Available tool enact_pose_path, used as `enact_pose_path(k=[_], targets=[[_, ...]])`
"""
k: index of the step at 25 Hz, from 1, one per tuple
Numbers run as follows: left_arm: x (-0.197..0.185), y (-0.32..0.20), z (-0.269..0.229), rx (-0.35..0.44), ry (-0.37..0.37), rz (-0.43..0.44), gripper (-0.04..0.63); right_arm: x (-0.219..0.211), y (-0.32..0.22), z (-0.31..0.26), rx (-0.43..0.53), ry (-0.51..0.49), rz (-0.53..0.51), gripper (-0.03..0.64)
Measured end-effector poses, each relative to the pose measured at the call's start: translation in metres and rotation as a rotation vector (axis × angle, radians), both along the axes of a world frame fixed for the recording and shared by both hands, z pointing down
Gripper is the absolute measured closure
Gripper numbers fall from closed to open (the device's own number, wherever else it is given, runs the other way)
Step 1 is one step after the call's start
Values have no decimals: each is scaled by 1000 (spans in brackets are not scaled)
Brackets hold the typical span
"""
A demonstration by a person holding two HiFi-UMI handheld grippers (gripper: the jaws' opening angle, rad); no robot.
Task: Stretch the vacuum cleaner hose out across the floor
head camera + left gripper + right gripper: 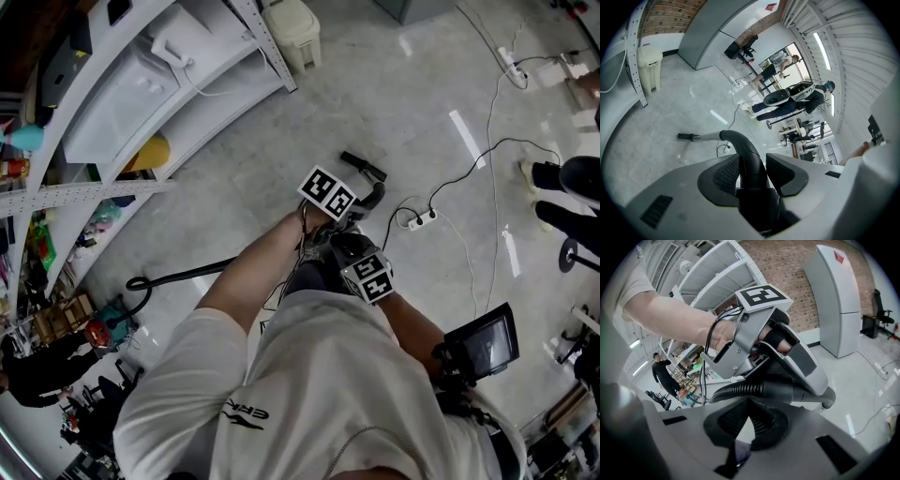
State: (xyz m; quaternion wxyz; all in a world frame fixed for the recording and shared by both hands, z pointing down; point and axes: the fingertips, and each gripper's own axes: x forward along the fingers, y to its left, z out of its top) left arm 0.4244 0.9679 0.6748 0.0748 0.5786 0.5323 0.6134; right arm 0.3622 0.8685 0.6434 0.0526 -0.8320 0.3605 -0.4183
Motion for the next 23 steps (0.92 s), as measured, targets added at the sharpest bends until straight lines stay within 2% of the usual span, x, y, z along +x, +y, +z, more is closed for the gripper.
enact_pose_path(k=[23], targets=[[2,-2,0,1,-1,0,417,2,-3,-2,-1,5,-32,617]])
